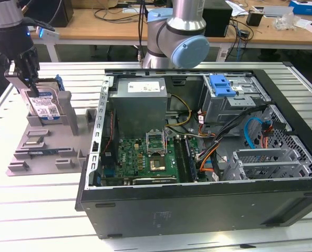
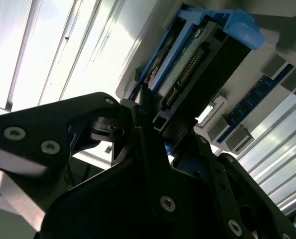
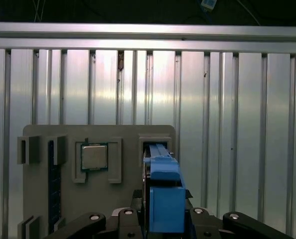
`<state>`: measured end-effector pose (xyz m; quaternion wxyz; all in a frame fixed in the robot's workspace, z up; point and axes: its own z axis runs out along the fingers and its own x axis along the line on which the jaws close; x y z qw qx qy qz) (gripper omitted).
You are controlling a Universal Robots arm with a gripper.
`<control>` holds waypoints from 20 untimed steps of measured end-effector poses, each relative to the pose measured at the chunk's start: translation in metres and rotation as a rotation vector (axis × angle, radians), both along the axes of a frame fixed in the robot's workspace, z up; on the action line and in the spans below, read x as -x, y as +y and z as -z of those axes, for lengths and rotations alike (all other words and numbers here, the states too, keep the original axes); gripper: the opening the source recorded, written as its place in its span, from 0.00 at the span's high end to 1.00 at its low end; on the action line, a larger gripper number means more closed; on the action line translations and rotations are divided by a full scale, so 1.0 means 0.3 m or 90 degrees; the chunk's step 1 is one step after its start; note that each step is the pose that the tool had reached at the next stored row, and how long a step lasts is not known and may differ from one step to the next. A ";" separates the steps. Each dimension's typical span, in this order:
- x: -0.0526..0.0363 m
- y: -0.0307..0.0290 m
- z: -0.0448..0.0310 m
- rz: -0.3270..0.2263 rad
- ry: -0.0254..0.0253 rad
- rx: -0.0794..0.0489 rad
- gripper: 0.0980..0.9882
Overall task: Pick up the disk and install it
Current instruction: 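Pick up the disk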
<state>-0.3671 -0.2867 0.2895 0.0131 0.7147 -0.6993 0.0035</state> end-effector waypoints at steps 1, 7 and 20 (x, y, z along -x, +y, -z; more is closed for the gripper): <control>0.000 0.000 -0.003 0.000 0.0000 0.000 0.70; 0.000 0.001 -0.055 0.000 0.0002 0.000 0.70; 0.000 0.007 -0.173 0.000 0.0002 0.000 0.70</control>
